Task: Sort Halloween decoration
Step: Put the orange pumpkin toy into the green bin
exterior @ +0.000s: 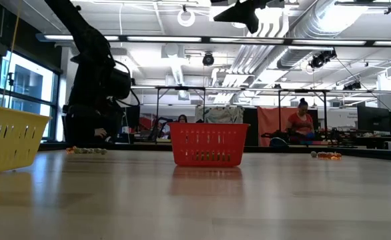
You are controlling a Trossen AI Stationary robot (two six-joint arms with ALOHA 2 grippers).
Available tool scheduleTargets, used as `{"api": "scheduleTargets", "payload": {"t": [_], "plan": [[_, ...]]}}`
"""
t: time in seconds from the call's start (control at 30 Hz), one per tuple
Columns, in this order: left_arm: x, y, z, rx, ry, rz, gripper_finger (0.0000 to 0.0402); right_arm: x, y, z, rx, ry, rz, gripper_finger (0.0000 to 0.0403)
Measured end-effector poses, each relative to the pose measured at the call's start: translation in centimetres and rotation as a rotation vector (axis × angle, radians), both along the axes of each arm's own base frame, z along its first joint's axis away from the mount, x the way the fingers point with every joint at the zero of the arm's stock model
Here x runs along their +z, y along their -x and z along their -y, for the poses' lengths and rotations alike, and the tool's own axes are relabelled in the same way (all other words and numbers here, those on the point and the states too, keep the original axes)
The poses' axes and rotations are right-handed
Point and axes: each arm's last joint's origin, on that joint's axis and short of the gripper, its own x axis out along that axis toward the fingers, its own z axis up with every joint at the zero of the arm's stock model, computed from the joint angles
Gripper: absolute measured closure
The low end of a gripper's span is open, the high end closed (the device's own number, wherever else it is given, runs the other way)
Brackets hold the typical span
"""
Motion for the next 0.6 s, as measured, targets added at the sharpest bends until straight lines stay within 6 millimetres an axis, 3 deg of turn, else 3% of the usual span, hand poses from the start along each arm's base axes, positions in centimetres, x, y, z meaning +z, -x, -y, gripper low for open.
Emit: {"api": "scheduleTargets", "payload": {"t": [0.6], "plan": [[-0.8, 0.3, -1.2, -0.043, 0.02, 0.033, 0.0202, -0.1, 0.0, 0.1, -0.035, -0.023, -0.01, 0.0183]]}}
